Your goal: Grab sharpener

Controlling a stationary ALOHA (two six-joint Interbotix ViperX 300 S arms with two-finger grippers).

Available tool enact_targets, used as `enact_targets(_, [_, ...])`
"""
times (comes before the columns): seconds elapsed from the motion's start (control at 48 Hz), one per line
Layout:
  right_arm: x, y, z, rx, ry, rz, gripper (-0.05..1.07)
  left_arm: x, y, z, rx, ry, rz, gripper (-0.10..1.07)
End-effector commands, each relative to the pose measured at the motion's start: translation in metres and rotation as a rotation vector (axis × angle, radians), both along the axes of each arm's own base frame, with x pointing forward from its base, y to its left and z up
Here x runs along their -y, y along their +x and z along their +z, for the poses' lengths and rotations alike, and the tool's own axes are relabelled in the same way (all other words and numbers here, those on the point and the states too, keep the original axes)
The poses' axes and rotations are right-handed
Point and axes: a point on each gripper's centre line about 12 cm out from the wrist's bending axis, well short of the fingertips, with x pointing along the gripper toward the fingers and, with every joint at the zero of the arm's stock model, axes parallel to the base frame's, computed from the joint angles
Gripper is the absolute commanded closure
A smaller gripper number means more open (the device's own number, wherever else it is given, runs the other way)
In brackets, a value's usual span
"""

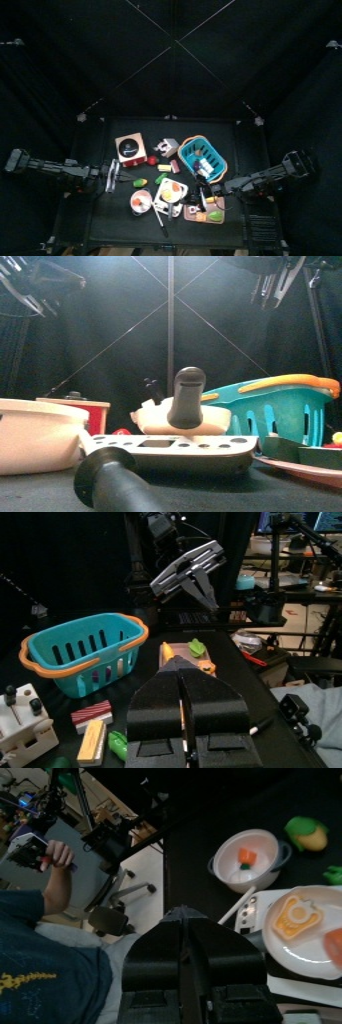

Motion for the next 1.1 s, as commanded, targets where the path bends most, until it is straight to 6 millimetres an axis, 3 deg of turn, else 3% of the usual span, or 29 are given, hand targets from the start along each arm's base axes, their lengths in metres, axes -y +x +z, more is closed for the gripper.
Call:
enact_targets(0.0, [-0.015,0.019,0.003,-0.018,0.068,-0.004,1.0,0.0,0.002,0.006,0.015,-0.014,0.002,0.84])
enact_targets(0.562, [-0.079,0.102,-0.055,-0.283,0.168,0.041,1.0,-0.002,-0.002,-0.011,-0.027,-0.01,0.01,0.8])
enact_targets(0.875, [-0.088,0.115,-0.07,-0.38,0.254,0.032,0.99,-0.002,-0.003,-0.015,-0.04,-0.016,0.011,0.8])
enact_targets(1.083, [-0.094,0.109,-0.065,-0.502,0.298,0.09,0.91,-0.003,-0.002,-0.016,-0.042,-0.037,0.018,0.8])
